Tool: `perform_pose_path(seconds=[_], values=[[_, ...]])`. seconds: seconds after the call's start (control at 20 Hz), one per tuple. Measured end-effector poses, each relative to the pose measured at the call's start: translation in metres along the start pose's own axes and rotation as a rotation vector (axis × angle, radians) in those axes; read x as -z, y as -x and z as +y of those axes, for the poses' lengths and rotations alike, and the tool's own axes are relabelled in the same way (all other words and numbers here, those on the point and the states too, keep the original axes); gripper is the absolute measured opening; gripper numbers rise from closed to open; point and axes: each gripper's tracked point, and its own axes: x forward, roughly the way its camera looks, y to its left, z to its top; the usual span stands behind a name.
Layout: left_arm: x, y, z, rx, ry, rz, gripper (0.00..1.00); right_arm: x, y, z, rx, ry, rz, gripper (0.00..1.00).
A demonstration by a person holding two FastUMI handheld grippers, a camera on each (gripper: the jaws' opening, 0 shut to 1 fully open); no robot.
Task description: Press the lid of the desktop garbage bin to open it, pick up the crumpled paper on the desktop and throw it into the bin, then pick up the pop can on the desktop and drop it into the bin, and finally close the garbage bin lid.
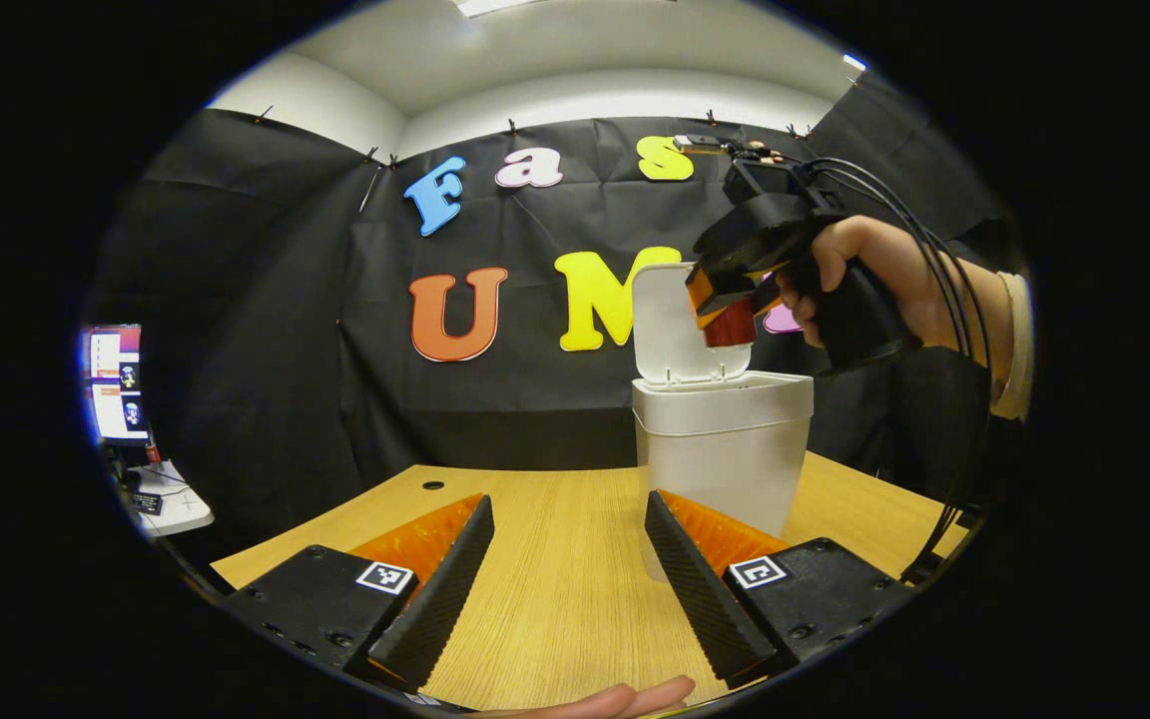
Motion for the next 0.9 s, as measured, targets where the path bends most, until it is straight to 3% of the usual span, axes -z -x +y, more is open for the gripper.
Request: perform_pose_path(seconds=[0.3, 0.5, 0.9], values=[[0.003, 0.004, 0.005, -0.016, 0.012, 0.035, 0.99, 0.015, -0.033, -0.002, -0.004, -0.105, 0.078, 0.80], [0.004, 0.003, 0.003, -0.004, 0.018, 0.037, 0.98, 0.023, -0.036, -0.014, 0.017, -0.102, 0.104, 0.80], [0.009, 0.002, -0.001, 0.011, 0.026, 0.064, 0.99, 0.026, -0.030, -0.002, -0.070, -0.155, 0.113, 0.82]])
